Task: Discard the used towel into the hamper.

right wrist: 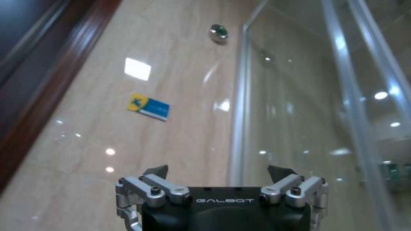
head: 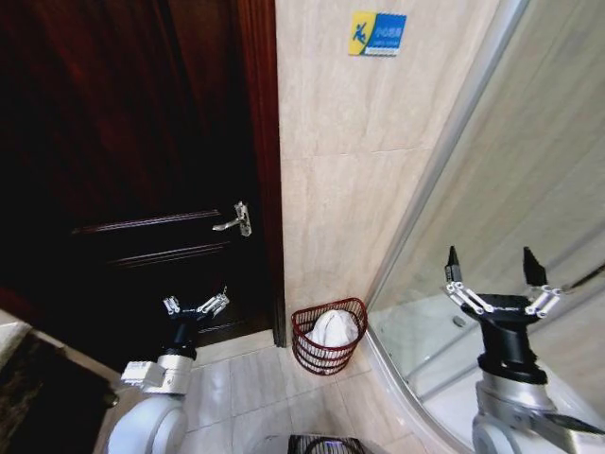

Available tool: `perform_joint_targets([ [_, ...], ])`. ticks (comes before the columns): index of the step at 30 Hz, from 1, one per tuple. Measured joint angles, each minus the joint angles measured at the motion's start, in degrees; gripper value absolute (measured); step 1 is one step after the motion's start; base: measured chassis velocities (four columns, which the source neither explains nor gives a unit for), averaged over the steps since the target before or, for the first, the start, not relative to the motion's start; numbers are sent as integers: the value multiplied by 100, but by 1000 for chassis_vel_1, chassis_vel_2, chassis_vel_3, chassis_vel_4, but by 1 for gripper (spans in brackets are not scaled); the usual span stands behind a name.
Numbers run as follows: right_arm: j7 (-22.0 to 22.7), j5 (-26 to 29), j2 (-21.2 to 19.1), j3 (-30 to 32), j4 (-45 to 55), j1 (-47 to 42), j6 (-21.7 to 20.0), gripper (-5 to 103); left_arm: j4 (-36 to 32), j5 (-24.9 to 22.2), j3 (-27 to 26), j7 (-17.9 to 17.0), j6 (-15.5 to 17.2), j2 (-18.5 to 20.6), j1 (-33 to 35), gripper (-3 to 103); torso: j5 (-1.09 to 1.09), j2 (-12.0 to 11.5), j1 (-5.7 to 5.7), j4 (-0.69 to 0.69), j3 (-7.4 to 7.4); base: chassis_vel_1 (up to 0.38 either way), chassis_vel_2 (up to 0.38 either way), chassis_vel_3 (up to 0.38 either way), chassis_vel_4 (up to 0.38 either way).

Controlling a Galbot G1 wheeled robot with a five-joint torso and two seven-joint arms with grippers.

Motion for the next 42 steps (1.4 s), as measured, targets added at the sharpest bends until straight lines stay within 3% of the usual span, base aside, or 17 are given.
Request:
perform_joint_targets([
  [42,226,447,-122,623,-25,225,142,100,0,0,0,0,0,0,0,100,-1,0,0,-2,0,-110,-116,-113,-114],
])
